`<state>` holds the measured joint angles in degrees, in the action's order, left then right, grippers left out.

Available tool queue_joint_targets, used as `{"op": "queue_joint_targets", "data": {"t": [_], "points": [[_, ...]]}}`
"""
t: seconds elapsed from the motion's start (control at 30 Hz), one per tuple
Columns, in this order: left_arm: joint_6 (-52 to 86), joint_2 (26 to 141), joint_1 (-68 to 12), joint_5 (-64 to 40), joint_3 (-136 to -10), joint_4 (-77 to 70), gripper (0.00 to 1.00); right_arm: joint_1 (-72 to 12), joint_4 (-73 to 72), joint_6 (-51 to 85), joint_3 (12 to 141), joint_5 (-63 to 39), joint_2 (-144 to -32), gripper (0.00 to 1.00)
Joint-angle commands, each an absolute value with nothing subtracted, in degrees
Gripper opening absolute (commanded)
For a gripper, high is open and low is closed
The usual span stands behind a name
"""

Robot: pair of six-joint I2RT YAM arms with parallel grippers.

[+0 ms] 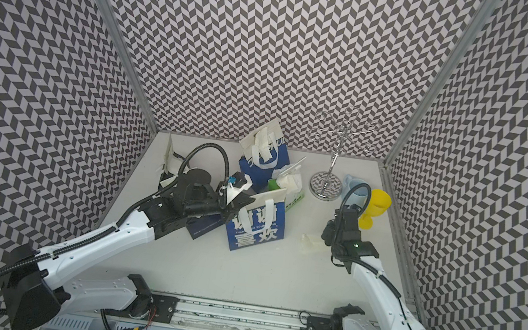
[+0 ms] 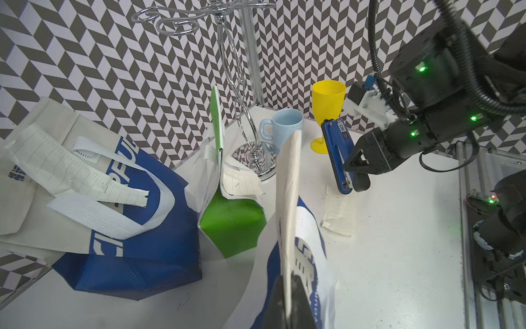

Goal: Staple the receipts to the bags
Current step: Place the stapler at the center of the board, then pick up the receipt from the center of the board.

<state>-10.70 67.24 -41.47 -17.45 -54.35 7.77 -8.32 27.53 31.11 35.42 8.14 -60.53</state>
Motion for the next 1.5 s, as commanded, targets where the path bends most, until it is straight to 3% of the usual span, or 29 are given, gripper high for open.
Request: {"op": "queue_joint_targets", "data": {"t": [0.0,0.17,0.37,0.63,0.77,0.93,1.07,1.47], "points": [[-9.87,66.65,-42.15,-18.43,-54.34,1.65,0.0,-4.66,26.62,33.05,37.31,4.35,-61.37,0.0],[-8.89,66.97,-42.36,-19.89,-53.8,0.09,0.0,-3.69,26.85,35.31,35.97,6.92,-63.5,0.1],[-6.54,67.59,-42.69,-20.65,-52.66,-1.68,0.0,-3.6,23.7,41.29,31.09,5.99,-67.1,0.3],[-1.71,67.04,-42.71,-14.75,-51.07,-5.69,0.0,-3.7,25.02,38.09,33.06,7.66,-63.75,0.69],[-0.01,67.93,-42.71,-12.68,-51.38,-4.63,0.0,-7.27,26.02,34.92,35.13,9.85,-56.43,0.74],[2.91,69.04,-42.61,-9.58,-51.46,-4.22,0.0,-18.42,25.63,31.21,35.77,11.62,-51.16,0.81],[6.92,70.52,-42.61,-3.5,-52.35,-4.14,0.0,-24.59,24.93,31.01,34.91,8.74,-57.89,0.82],[11.13,72.77,-42.59,-1.9,-53.59,-4.14,0.0,-34.71,24.38,31.35,38.46,20.1,-77.57,0.78]]}}
